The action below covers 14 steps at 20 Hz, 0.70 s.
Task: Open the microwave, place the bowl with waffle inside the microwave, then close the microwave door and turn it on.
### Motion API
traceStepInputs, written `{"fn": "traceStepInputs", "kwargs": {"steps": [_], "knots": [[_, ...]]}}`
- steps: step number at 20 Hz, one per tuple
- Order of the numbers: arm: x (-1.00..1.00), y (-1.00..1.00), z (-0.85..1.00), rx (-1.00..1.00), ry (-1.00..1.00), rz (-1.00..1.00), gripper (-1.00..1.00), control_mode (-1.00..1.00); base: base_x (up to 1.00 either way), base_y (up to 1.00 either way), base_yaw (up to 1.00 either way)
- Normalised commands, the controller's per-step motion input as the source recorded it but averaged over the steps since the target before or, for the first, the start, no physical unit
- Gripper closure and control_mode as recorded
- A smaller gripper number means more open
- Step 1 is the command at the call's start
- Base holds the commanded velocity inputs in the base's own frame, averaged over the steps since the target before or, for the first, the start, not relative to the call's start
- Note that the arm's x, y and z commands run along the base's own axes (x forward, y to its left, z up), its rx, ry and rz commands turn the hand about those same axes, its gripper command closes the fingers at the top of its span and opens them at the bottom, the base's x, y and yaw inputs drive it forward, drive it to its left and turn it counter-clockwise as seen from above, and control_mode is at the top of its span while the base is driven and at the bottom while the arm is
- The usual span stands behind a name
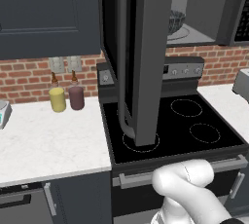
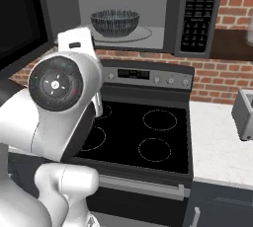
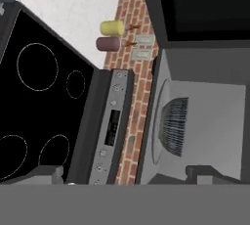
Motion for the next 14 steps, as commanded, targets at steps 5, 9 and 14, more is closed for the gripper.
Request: {"fn": "traceStepInputs", "kwargs": {"steps": [5,9,14], "knots": [[-0.27,0.0,0.0,-0.1,0.0,0.0,-1.0,-1.0,0.0,0.0,0.0],[-0.04,0.0,0.0,0.04,-0.06,-0.02,-1.0,-1.0,0.0,0.0,0.0],[0.04,0.06,-0.15,0.5,-0.01,-0.14,-1.0,-1.0,0.0,0.0,0.0]]}}
